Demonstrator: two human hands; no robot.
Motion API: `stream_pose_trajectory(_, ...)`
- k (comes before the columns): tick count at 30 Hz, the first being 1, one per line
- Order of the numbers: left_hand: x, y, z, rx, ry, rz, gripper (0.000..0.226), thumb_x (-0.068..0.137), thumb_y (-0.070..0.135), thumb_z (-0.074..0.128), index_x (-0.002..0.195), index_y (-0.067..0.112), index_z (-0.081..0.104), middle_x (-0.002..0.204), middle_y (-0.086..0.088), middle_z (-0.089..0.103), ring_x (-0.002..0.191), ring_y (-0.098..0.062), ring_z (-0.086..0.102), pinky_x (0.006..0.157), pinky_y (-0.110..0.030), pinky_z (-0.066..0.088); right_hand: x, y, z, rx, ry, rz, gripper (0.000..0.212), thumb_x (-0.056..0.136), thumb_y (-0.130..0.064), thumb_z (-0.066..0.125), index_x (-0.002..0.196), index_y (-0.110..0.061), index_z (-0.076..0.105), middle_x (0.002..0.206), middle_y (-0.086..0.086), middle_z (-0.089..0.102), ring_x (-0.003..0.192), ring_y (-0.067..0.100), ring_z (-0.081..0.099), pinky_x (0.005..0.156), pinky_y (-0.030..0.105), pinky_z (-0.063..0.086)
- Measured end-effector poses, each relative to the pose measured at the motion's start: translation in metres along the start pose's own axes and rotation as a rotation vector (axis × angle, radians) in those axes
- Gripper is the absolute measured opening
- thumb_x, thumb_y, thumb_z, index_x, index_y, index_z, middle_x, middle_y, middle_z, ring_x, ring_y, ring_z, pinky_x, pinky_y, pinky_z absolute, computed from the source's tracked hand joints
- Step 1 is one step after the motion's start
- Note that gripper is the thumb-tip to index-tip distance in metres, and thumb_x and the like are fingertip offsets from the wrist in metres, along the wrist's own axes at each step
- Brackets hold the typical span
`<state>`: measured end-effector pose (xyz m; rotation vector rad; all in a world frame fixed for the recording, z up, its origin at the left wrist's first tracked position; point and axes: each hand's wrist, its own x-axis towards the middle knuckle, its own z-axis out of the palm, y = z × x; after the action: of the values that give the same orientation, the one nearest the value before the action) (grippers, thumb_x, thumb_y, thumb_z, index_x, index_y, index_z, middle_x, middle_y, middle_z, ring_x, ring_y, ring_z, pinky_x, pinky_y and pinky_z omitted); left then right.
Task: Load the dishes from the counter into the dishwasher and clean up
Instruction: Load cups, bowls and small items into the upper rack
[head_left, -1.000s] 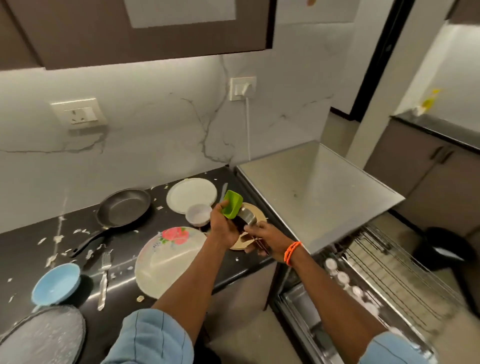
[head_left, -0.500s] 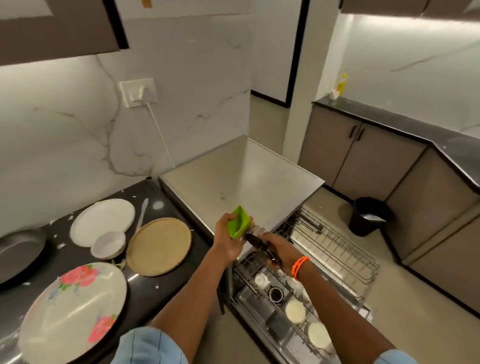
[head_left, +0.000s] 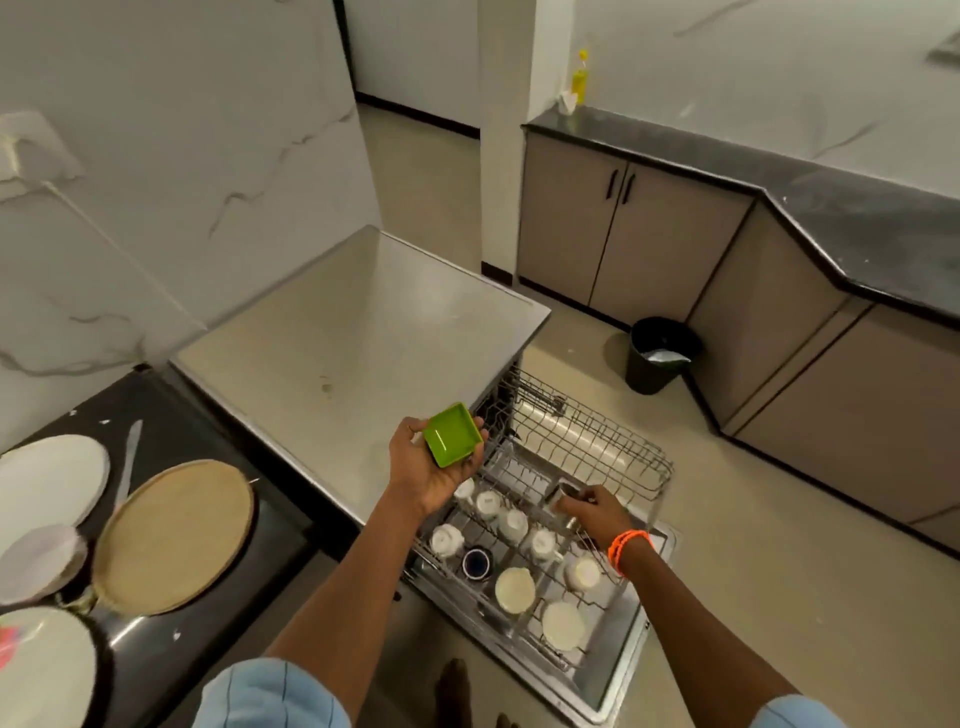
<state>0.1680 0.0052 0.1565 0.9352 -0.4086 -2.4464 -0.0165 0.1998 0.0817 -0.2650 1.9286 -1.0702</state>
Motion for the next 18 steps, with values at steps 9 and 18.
stream_pose_trajectory(9, 0.093, -0.045, -0.016, 0.193, 0.101, -0.286, 0.055, 0.099, 0.04, 0.04, 0.122, -0.005, 0.062, 0.116, -0.03, 0.063, 0.104, -0.046, 0.06, 0.078, -0.049, 0.06, 0.045, 0.05, -0.009, -0.358, 0.103, -0.004, 0.079, 0.055, -0.035, 0.088, 0.124, -0.011, 0.057, 0.116, 0.012, 0.06, 0.101, 0.029, 0.061, 0.075, 0.032, 0.047)
stream_pose_trajectory(18, 0.184, -0.085, -0.048, 0.508, 0.22, -0.437, 0.074, 0.088, 0.054, 0.07, 0.141, 0.006, 0.05, 0.129, -0.022, 0.053, 0.106, -0.033, 0.057, 0.087, -0.047, 0.06, 0.112, 0.069, 0.003, -0.443, 0.153, 0.04, 0.078, 0.061, -0.031, 0.09, 0.127, -0.012, 0.054, 0.124, 0.014, 0.054, 0.114, 0.034, 0.055, 0.09, 0.036, 0.047)
